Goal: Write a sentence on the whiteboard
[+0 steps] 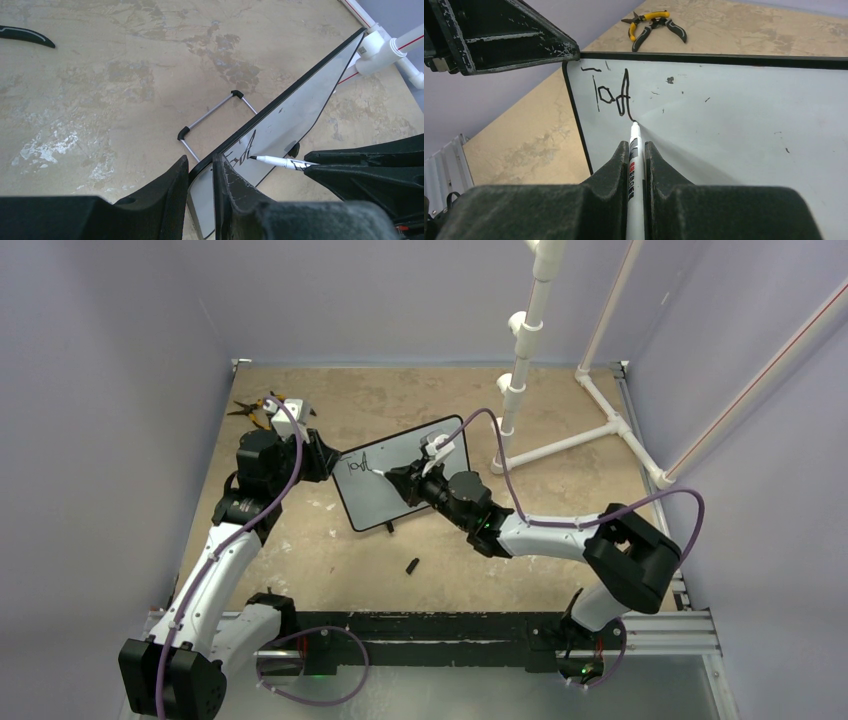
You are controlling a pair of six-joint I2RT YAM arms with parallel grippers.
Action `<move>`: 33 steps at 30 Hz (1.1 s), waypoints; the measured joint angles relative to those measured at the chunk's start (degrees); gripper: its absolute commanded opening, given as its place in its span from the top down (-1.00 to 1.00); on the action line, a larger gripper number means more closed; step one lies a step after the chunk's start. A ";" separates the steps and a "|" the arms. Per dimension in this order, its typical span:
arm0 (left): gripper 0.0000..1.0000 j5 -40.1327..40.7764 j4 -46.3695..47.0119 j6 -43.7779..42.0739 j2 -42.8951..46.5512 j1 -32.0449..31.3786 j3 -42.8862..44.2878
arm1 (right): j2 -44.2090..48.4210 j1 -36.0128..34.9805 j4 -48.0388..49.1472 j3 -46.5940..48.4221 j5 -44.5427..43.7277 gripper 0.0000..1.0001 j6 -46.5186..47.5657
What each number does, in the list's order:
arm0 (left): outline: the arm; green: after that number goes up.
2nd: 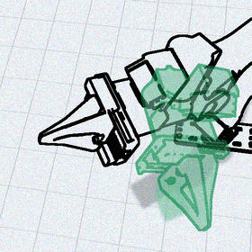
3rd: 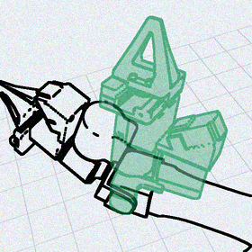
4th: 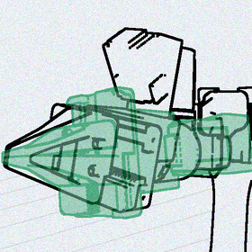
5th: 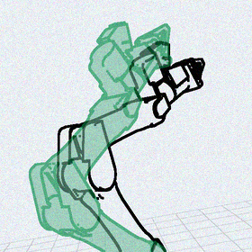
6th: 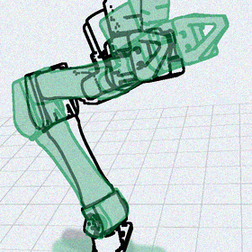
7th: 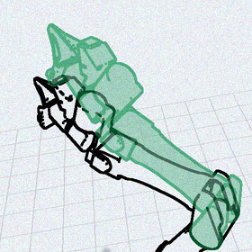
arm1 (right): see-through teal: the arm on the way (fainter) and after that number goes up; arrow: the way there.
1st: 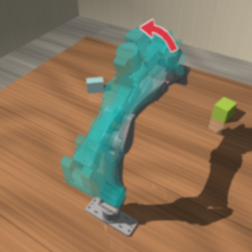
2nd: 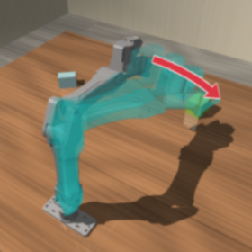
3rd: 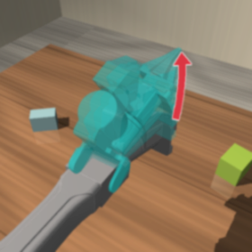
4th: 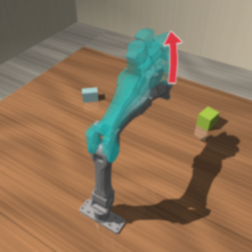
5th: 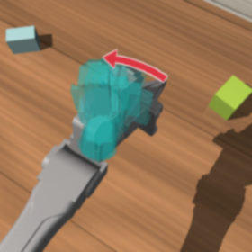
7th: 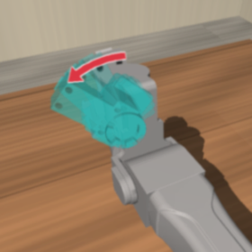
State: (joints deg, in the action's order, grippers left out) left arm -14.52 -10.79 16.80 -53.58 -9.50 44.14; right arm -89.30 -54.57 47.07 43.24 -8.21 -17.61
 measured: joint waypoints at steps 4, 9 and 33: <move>0.56 -0.17 0.00 0.02 0.00 0.00 0.00 | 1.31 0.15 -0.33 -0.44 -0.72 1.00 0.00; 0.56 -0.22 0.02 0.02 0.00 0.00 0.00 | 3.21 0.33 0.00 -0.42 -0.87 1.00 -0.24; 0.56 -0.04 0.00 0.00 0.00 0.00 0.00 | 0.39 1.27 0.57 1.84 0.61 1.00 0.59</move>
State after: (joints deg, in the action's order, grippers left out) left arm -14.57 -10.79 16.80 -53.58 -9.50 44.14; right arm -88.90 -53.30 47.64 45.08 -7.60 -17.02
